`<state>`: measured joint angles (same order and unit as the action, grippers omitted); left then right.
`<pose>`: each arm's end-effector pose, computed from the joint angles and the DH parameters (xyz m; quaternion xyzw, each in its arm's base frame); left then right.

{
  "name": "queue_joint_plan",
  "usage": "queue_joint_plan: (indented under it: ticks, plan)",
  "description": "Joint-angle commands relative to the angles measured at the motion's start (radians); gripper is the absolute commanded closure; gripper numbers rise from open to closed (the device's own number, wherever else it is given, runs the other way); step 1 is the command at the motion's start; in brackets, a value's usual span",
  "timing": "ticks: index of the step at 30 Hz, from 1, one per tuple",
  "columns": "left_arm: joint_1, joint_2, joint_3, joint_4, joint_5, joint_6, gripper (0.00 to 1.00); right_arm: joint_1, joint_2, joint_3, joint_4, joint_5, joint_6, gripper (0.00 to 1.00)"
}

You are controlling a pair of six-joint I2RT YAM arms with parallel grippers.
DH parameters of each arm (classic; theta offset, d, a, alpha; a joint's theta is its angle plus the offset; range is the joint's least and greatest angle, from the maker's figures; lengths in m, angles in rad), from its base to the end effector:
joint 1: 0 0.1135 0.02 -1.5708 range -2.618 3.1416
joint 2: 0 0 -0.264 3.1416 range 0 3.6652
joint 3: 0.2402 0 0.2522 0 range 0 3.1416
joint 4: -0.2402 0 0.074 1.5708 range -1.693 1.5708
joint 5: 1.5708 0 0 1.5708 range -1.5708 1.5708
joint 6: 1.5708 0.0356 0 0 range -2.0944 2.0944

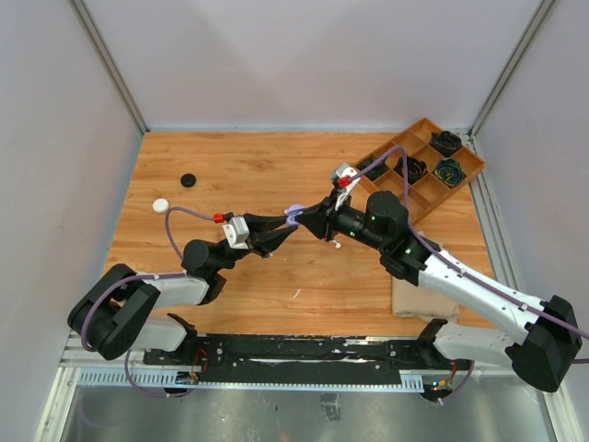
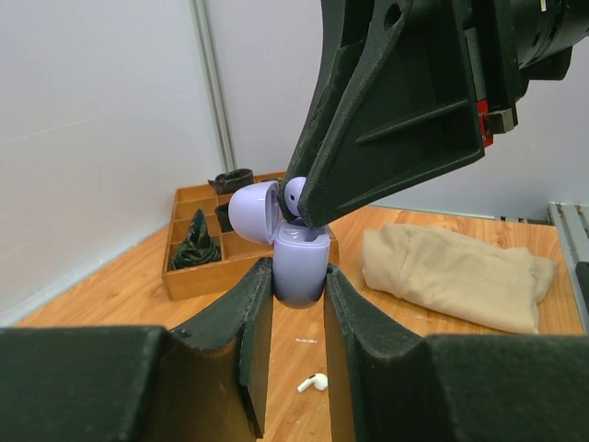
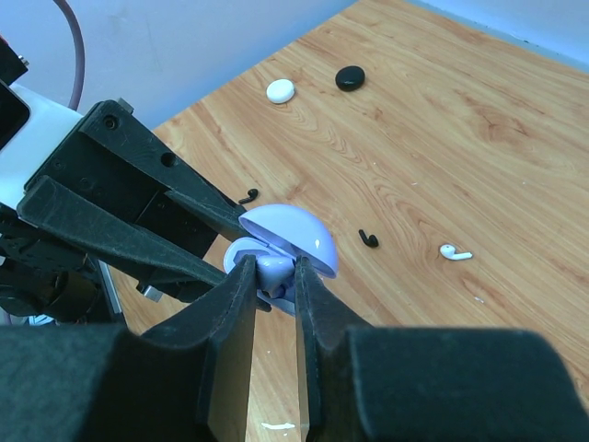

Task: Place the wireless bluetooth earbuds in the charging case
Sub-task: Place the earbud in the charging case.

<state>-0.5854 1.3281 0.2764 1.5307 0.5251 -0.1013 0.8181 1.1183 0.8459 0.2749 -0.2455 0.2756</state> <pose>0.1762 -0.1382 0.2351 0.3355 0.4336 -0.4047 0.7318 0.1750 0.1995 0.3431 -0.2713 0.6521 0.4392 0.5552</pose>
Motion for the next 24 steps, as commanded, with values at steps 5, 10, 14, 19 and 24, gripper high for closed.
queue_joint_plan:
  ticks: [5, 10, 14, 19, 24]
  plan:
    - [0.003, -0.02, -0.007, 0.253, -0.031, 0.006, 1.0, 0.027, -0.007, 0.031, -0.006, 0.056, -0.013, 0.73]
    - [0.004, -0.008, -0.007, 0.252, -0.038, 0.005, 1.0, 0.027, -0.01, 0.051, -0.039, 0.061, -0.028, 0.59]
    - [0.004, -0.002, -0.018, 0.253, -0.055, 0.01, 1.0, 0.027, -0.023, 0.066, -0.064, 0.072, -0.049, 0.5]
    - [0.004, 0.014, -0.039, 0.255, -0.106, 0.017, 1.0, 0.026, -0.036, 0.102, -0.108, 0.11, -0.099, 0.42]
    - [0.004, 0.029, -0.07, 0.254, -0.147, 0.015, 1.0, 0.014, -0.012, 0.172, -0.226, 0.149, -0.179, 0.36]
